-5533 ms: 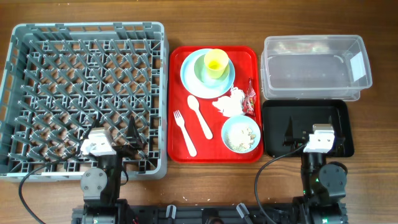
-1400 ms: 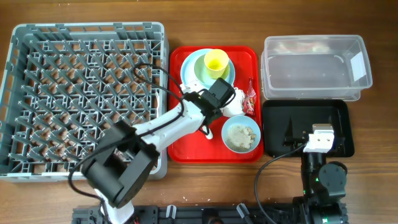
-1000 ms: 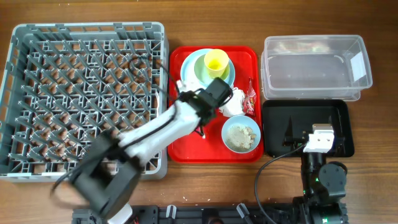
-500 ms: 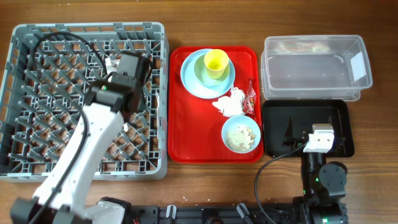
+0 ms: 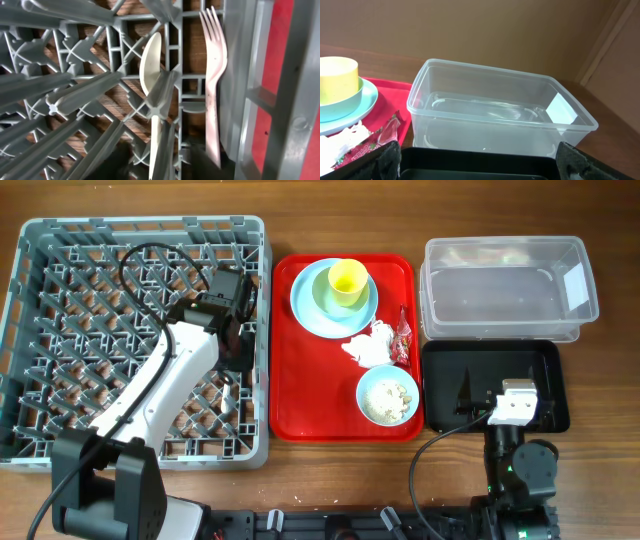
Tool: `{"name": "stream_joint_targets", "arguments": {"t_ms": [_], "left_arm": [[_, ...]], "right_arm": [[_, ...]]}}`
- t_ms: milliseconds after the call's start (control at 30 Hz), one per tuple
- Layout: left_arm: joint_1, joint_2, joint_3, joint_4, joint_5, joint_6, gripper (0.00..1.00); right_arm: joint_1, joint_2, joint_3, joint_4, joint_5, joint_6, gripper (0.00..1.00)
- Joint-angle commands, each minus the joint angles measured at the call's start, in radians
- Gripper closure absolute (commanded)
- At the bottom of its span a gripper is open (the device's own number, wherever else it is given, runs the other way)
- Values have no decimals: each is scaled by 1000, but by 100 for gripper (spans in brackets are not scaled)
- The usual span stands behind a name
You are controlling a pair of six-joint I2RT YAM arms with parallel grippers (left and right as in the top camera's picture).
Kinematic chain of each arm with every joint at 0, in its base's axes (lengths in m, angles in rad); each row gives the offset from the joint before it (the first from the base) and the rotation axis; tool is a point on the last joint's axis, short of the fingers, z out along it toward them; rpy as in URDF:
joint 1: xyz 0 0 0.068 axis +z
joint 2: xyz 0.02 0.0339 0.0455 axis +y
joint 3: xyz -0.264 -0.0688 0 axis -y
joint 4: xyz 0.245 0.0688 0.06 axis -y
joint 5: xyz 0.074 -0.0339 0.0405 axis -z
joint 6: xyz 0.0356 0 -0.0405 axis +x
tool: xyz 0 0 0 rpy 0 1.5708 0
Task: Sort waste into correct bins and load items into the dishwasher rack
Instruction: 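Grasp the white spoon and drop it into the rack, left gripper, then grasp the yellow cup from the blue plate with the left gripper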
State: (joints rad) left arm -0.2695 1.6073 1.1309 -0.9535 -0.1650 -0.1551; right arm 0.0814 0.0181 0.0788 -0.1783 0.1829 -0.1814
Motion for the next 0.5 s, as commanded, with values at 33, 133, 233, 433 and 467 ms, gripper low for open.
{"name": "stream_joint_targets", "arguments": {"t_ms": [33,133,233,433,467], "left_arm": [[6,4,-3,11,12,-71,54],[6,-52,32,-5,35,-175,52],[6,-173,42,38,129,-286,50],[-43,-226,42,128,254,-359,46],[-54,-226,42,137,254,-359,46]], "right_arm": [[-3,-4,1,3,-8,-2,0],[-3,-4,1,3,-8,-2,0],[-3,-4,1,3,-8,-2,0],[16,-4,1,3,-8,-2,0],[16,-4,1,3,-8,-2,0]]}}
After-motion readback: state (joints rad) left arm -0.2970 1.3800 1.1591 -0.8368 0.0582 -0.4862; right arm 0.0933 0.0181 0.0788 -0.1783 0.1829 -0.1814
